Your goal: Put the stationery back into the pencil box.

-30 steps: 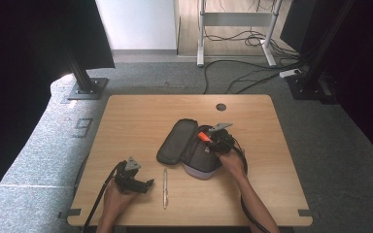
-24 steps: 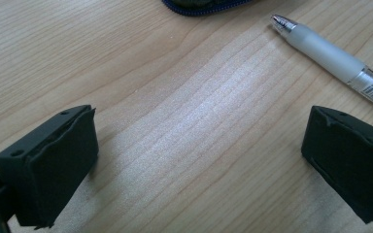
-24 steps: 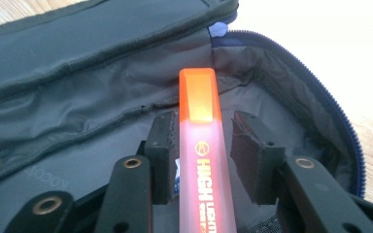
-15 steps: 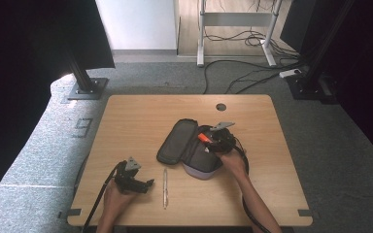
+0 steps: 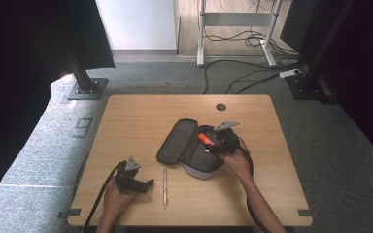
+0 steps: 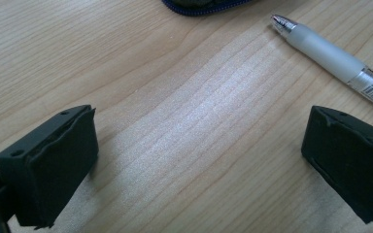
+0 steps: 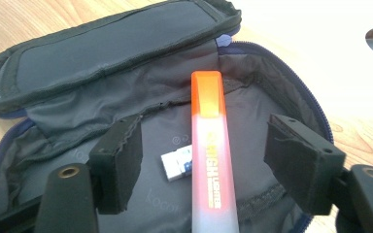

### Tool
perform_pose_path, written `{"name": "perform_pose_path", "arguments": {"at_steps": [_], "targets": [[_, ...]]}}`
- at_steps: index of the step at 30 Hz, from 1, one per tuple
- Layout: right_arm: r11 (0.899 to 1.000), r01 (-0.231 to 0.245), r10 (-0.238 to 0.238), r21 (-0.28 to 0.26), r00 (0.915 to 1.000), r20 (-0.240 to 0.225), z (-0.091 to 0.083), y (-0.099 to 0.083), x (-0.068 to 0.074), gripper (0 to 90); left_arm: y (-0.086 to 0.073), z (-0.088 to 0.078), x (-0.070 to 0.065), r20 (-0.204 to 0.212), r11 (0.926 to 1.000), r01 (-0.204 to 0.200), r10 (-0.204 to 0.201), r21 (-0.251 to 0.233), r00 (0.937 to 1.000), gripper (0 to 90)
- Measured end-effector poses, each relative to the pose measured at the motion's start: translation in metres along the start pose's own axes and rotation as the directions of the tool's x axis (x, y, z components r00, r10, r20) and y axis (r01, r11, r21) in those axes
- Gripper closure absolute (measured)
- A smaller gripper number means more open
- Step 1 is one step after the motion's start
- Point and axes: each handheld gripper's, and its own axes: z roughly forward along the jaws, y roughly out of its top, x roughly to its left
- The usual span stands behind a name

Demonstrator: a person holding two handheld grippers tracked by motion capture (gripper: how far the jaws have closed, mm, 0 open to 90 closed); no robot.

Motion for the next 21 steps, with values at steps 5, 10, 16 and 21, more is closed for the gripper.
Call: {"name": "perform_pose_path", "arguments": {"at_steps": [5, 10, 16, 21], "targets": [[1.0, 0.001, -0.001, 0.0, 0.9999, -0.011, -0.006, -0.002, 0.001, 23.6, 0.0, 0.0, 0.0, 0.0, 1.0, 0.0, 0.0, 0.0, 1.0, 0.0], [1.0, -0.006, 0.006, 0.002, 0.9998, -0.017, -0.012, -0.004, 0.001, 17.7, 0.0, 0.0, 0.0, 0.0, 1.0, 0.0, 0.0, 0.0, 1.0, 0.0], [1.0, -0.015, 0.015, -0.002, 0.9998, -0.013, -0.021, -0.007, 0.002, 9.3, 0.0, 0.0, 0.0, 0.0, 1.0, 0.001, -0.001, 0.0, 1.0, 0.0], [1.0, -0.005, 0.005, -0.012, 1.0, -0.007, -0.028, -0.01, 0.003, 1.8, 0.0, 0.0, 0.0, -0.001, 1.0, 0.0, 0.0, 0.0, 1.0, 0.0]]}}
